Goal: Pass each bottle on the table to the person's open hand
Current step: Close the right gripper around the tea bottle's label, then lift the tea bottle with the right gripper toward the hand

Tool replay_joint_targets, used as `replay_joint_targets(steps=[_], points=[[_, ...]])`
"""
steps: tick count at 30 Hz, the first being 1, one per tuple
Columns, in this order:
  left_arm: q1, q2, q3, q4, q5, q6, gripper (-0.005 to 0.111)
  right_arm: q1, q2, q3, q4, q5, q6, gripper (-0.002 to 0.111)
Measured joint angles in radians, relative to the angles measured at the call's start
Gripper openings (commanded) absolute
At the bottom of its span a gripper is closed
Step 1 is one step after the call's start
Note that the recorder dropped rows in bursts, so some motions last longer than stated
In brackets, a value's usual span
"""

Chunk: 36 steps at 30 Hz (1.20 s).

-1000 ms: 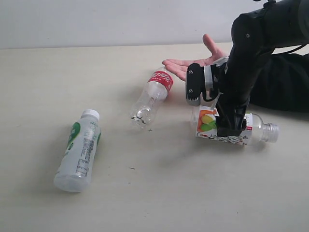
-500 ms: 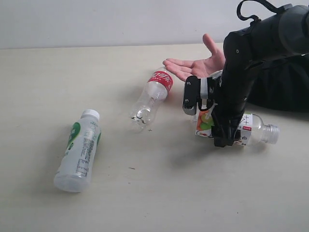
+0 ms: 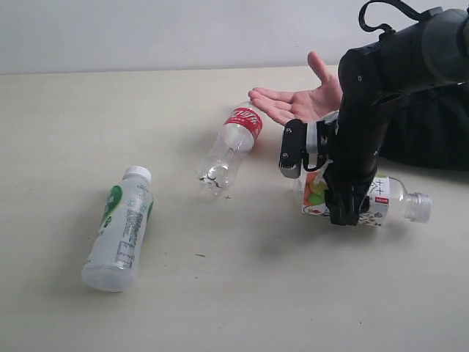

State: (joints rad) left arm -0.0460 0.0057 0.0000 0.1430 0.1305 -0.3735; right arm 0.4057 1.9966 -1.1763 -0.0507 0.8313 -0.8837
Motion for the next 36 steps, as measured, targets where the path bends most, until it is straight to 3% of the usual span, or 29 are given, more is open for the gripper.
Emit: replay_joint_targets(steps=[7, 16, 23, 36], points=[[0.000, 0.000, 0.000, 0.000, 0.000, 0.000, 0.000, 0.000, -0.086, -0.010, 0.000, 0.082, 0.145, 0.000], [0.000, 0.000, 0.000, 0.000, 0.000, 0.000, 0.000, 0.000, -0.251, -0.166, -0.003, 0.336, 0.611, 0.000], [0.000, 0.000, 0.000, 0.000, 0.000, 0.000, 0.000, 0.000, -0.291, -0.308, 0.003, 0.373, 0.900, 0.000], [0.000, 0.000, 0.000, 0.000, 0.000, 0.000, 0.000, -0.004, 0.010, -0.651, 0.015, 0.387, 0.971, 0.000]])
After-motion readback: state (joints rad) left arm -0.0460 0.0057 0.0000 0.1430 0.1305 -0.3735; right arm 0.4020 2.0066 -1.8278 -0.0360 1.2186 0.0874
